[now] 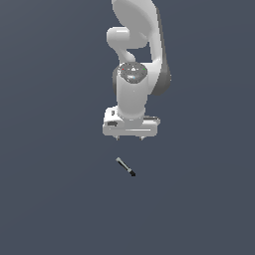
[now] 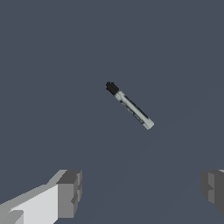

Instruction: Pick up the object and move it to a goal position.

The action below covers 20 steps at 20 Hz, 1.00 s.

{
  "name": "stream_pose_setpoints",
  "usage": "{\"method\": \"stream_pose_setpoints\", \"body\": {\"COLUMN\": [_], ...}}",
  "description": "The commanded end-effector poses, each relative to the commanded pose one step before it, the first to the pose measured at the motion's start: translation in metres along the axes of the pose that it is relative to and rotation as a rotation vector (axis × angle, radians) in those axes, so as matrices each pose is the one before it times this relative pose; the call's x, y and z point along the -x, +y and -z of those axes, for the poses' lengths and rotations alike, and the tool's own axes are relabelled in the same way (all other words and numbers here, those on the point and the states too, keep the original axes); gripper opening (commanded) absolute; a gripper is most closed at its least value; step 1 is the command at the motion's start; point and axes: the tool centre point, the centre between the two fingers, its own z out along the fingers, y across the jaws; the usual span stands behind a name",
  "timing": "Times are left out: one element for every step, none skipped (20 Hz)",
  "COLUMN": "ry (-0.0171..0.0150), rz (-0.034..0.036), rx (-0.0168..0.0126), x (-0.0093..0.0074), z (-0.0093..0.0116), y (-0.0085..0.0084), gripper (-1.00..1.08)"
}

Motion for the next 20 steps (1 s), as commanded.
{"method": "stream_pose_setpoints", "body": {"ry": [0.0,0.00097,0.00259,0.00436,0.00598,0.00752,0.0071,0.0053,0.00353,0.00173,0.0,-0.0016,-0.00064,-0.00001,-0.00001,-0.00013,-0.00031,-0.00047,-0.0006,-0.00072], "rz": [0.0,0.00098,0.00259,0.00435,0.00596,0.00747,0.00699,0.00513,0.00329,0.00147,0.0,-0.00139,0.00086,0.00249,0.00408,0.0053,0.00654,0.00779,0.00905,0.01027], "rx": [0.0,-0.0007,-0.00194,-0.00328,-0.00456,-0.00583,-0.0056,-0.00425,-0.00286,-0.00141,0.0,0.00131,0.00053,0.00003,0.00005,0.00016,0.0003,0.00042,0.00052,0.00059], "x": [0.0,-0.00028,-0.00084,-0.00135,-0.00185,-0.00231,-0.00218,-0.00162,-0.00106,-0.00052,0.00005,0.00041,0.00006,-0.00022,-0.00037,-0.00046,-0.00053,-0.0006,-0.00068,-0.00076], "z": [0.0,0.00039,0.00101,0.00173,0.00237,0.00298,0.00282,0.00211,0.00142,0.0007,0.00004,-0.00069,-0.00041,-0.00028,-0.00045,-0.00066,-0.00088,-0.0011,-0.00131,-0.00151], "y": [0.00001,-0.00086,-0.00237,-0.00395,-0.00547,-0.00695,-0.00663,-0.005,-0.00334,-0.00165,-0.00008,0.00159,0.00052,0.00016,0.0,0.00018,0.00034,0.00049,0.00063,0.00077], "gripper": [1.0,1.0,1.0,1.0,1.0,1.0,1.0,1.0,1.0,1.0,1.0,1.0,1.0,1.0,1.0,1.0,1.0,1.0,1.0,1.0]}}
